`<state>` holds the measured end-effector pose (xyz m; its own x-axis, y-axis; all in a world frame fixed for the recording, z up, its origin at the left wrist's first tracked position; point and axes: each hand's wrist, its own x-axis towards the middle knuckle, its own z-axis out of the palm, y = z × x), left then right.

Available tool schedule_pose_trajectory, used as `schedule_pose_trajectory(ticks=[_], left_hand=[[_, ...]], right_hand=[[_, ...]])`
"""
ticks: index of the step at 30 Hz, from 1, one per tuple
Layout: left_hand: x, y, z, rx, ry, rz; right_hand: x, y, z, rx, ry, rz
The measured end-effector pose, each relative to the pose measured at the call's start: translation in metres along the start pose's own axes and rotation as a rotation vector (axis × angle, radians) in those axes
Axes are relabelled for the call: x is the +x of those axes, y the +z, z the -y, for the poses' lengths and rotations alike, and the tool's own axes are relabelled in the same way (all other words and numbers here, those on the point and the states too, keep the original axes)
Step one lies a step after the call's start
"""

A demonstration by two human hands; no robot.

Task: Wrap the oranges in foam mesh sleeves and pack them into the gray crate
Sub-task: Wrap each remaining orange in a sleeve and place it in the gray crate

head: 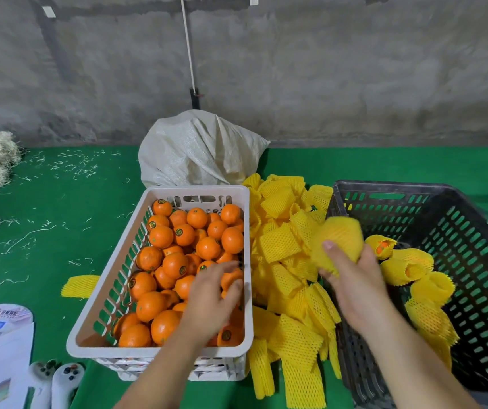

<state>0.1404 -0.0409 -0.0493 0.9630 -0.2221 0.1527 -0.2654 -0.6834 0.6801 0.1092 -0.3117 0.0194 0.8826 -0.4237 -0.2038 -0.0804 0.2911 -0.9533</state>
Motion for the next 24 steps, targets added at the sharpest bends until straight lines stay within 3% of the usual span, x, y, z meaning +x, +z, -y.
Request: schedule_pose_trajectory(ticks=[2, 4, 6, 9, 13, 17, 21, 24], left_hand=[[0.013, -0.016, 0.021, 0.41, -0.245, 0.199], [0.015, -0.024, 0.041, 0.673, -0.408, 0.55], [0.01, -0.025, 0.055, 0.804, -0.379, 0.758], [0.005, -0.025, 0.061, 0.898, -0.343, 0.848], [0.004, -0.032, 0.054, 0.935, -0.383, 0.979], [0.005, -0.045, 0.048, 0.929, -0.394, 0.97], [0.003, -0.052, 0.045, 0.976, -0.375, 0.889], [0.007, -0.056, 0.046, 0.888, -0.407, 0.771]], right_hand=[[0.013, -0.015, 0.01, 0.155, -0.027, -0.166], [0.021, -0.021, 0.018, 0.302, -0.011, -0.327], [0.024, -0.022, 0.02, 0.397, 0.02, -0.393], [0.022, -0.018, 0.017, 0.333, 0.031, -0.356], [0.024, -0.013, -0.002, -0.187, -0.101, -0.237], [0.023, -0.003, -0.031, -0.786, -0.288, 0.146], [0.004, 0.002, -0.079, -1.387, -0.019, 0.643], [-0.01, -0.002, -0.113, -1.693, 0.116, 0.759]])
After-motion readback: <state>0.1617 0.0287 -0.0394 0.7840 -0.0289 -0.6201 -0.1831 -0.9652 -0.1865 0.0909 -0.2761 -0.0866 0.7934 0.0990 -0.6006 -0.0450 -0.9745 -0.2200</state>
